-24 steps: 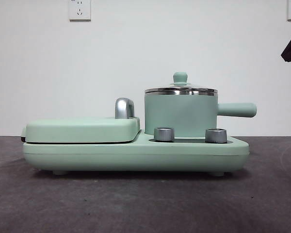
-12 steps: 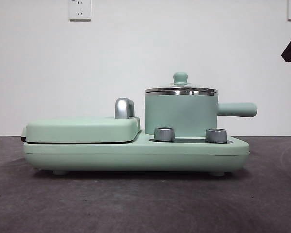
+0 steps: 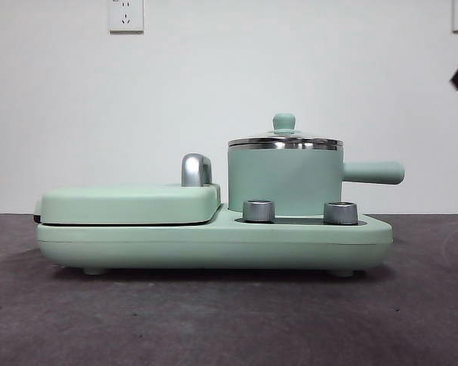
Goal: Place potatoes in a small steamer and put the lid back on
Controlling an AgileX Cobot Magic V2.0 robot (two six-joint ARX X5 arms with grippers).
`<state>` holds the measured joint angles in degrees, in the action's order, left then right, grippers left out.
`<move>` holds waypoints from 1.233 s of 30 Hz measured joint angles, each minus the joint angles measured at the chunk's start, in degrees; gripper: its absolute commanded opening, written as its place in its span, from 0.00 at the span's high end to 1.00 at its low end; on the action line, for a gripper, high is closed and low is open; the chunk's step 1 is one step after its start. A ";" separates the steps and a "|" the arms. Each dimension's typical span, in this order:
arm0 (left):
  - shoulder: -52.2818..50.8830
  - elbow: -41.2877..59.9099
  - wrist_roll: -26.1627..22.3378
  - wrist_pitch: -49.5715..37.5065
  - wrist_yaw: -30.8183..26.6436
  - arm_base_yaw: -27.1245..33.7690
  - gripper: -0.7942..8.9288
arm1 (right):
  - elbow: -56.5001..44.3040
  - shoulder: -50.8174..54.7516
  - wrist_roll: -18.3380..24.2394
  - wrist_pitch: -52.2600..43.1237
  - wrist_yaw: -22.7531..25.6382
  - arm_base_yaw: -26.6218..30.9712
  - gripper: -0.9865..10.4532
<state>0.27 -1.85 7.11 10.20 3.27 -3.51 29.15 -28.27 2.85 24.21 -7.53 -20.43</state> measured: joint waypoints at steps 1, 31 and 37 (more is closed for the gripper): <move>0.00 0.00 0.00 0.00 0.02 0.00 0.91 | -1.84 1.75 0.42 -1.62 0.33 1.40 0.90; 0.00 0.00 0.00 0.00 0.00 0.00 0.91 | -28.22 28.09 1.40 -15.02 1.14 15.67 0.90; 0.00 0.00 0.00 0.00 0.00 0.00 0.91 | -28.22 28.09 1.40 -15.02 1.11 15.67 0.90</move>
<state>0.27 -1.85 7.11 10.20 3.27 -3.51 0.93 -0.19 4.25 9.19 -6.42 -4.75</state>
